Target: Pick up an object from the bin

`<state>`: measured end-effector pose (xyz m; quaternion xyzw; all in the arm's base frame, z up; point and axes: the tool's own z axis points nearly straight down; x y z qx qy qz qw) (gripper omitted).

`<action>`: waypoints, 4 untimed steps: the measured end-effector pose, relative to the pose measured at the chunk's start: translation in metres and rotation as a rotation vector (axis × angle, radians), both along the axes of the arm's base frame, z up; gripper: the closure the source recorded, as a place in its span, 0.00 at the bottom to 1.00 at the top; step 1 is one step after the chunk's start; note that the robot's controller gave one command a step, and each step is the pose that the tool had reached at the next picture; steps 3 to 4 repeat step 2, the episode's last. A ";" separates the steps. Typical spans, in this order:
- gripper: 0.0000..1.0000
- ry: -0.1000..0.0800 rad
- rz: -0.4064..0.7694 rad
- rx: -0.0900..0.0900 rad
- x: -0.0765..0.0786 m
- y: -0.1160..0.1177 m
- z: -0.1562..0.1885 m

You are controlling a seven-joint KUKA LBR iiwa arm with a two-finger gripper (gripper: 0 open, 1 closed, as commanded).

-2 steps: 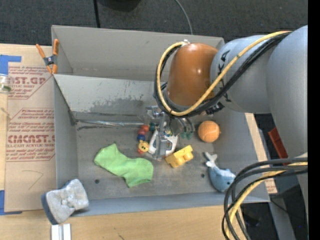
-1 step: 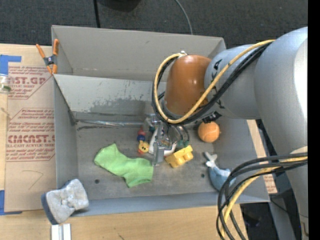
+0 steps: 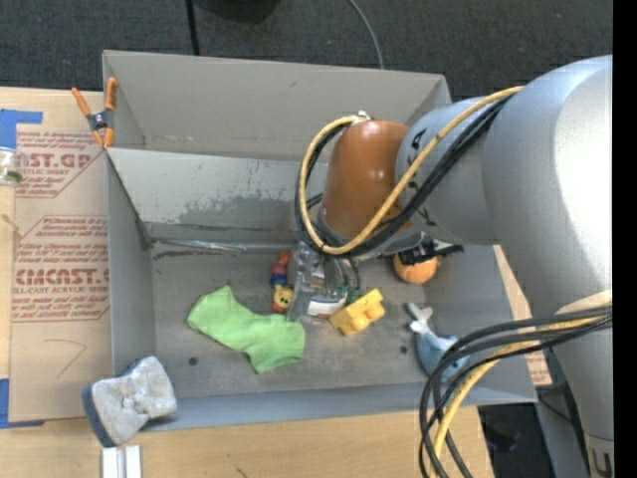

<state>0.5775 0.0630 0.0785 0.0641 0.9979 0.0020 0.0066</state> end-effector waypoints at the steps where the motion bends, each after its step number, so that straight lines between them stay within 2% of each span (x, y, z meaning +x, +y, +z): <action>1: 1.00 0.000 0.000 0.000 0.000 0.000 0.000; 2: 1.00 -0.005 -0.012 0.001 0.005 0.001 0.147; 4: 1.00 -0.005 -0.012 0.001 0.005 0.001 0.147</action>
Offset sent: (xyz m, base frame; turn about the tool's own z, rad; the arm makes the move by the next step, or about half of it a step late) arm 0.0041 0.0010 0.1460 0.0129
